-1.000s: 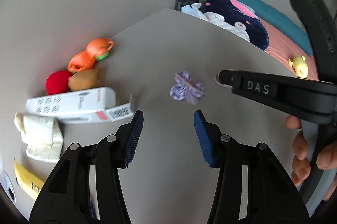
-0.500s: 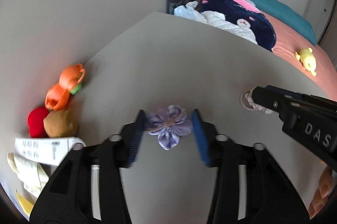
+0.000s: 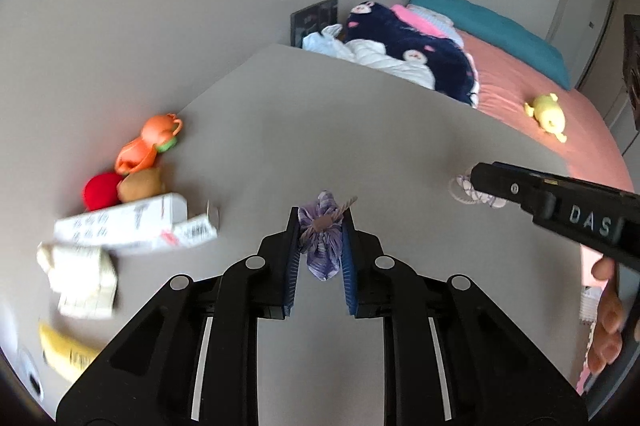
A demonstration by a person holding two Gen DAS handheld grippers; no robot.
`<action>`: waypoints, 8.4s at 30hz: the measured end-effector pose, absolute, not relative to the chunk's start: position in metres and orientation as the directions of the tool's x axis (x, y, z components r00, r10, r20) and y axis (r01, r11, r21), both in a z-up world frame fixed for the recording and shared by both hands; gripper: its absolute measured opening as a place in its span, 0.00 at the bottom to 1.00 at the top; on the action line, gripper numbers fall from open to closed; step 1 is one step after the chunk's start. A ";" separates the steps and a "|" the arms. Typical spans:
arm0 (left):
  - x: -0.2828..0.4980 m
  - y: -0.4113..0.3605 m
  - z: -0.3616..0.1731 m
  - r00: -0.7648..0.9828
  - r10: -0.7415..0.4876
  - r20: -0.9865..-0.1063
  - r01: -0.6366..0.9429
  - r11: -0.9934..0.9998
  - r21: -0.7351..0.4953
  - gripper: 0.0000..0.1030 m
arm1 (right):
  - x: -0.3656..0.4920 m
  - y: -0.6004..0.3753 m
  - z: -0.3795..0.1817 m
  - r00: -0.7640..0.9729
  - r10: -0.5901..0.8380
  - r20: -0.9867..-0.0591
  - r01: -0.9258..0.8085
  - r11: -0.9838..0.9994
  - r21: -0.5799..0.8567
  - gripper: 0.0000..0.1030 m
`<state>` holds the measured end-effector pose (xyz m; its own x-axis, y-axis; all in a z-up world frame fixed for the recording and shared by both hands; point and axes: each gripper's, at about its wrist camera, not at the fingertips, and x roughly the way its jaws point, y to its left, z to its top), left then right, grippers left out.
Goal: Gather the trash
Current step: 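Grasp the purple flower clip with the left tool while the right tool grasps the plaid clip, then carry both hair clips over the black bin and open both tools, then move both open tools back to the desk, then grasp the yellow snack wrapper with the left tool while the right tool grasps the tissue, then carry wrapper and tissue over the black bin and open both tools, then move both open tools back to the desk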
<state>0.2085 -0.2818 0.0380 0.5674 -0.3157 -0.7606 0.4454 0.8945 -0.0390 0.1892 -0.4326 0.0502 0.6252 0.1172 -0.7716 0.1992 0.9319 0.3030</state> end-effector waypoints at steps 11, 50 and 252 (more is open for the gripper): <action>0.077 -0.327 0.057 0.542 -0.388 -0.745 0.537 0.842 -0.049 0.18 | 0.035 -0.475 0.086 0.682 0.078 -0.727 0.257 0.905 0.338 0.19; -0.269 -0.573 -0.070 0.168 -0.435 -0.885 0.936 0.351 0.006 0.94 | -0.371 -0.706 -0.052 0.436 -0.277 -0.856 0.835 0.480 0.270 0.97; -0.014 -0.342 0.036 0.462 -0.425 -0.778 0.420 0.878 -0.229 0.94 | -0.102 -0.534 0.037 0.709 -0.012 -0.705 0.327 0.891 0.314 0.97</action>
<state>-0.0142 -0.3416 0.0359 0.4624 -0.4245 -0.7784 0.4200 0.8781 -0.2293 -0.1016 -0.5337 0.0367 0.7092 -0.0118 -0.7049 0.3270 0.8913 0.3141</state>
